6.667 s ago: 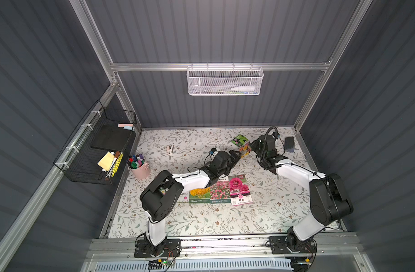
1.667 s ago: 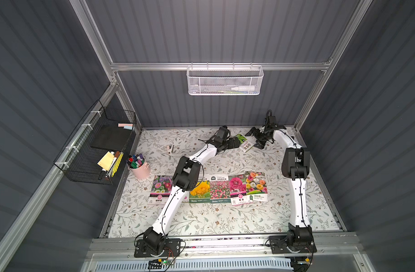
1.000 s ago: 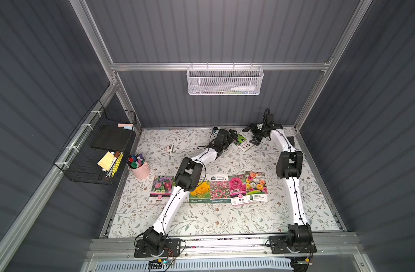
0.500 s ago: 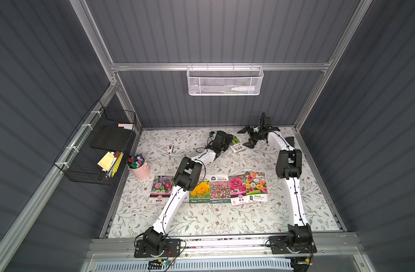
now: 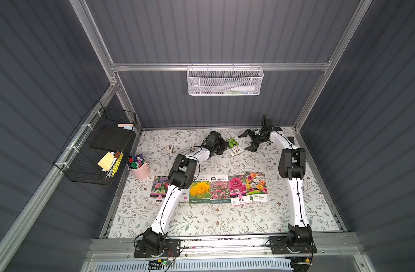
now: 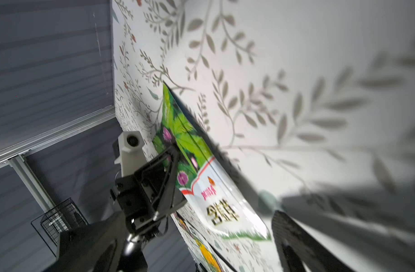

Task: Arrange the seed packets in a row
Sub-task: Pick up the seed packet from the center of the board.

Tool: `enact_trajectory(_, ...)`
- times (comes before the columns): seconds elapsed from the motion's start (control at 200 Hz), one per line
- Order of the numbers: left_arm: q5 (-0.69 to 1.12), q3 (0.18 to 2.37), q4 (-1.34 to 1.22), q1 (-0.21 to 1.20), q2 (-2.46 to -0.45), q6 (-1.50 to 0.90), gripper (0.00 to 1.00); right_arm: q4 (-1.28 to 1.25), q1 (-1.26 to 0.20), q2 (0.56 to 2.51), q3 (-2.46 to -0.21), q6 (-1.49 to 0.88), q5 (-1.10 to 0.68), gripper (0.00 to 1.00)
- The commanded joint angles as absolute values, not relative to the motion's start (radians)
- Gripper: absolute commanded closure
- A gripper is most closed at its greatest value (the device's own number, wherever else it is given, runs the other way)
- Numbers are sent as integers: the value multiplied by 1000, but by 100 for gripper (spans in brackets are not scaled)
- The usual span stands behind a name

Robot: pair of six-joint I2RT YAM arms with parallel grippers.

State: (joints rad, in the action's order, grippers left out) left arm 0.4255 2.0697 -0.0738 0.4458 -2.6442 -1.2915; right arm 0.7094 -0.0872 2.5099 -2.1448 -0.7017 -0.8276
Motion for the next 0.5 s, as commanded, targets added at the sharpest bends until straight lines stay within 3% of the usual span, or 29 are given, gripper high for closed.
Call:
enact_trajectory(0.0,588,2036,68,432,-2669,-1289,100,707,-75,2331,-1982,-617,-783,1)
enact_trajectory(0.155,705,1979,-106,432,-2609,-1338,100,607,-72,2108,-1698,-590,-767,1)
enact_trajectory(0.305,719,1883,-439,432,-2570,-1476,100,520,-71,1963,-1470,-598,-808,1)
enact_trajectory(0.49,746,1725,-460,436,-2464,-1447,100,431,-71,1863,-1259,-610,-833,1)
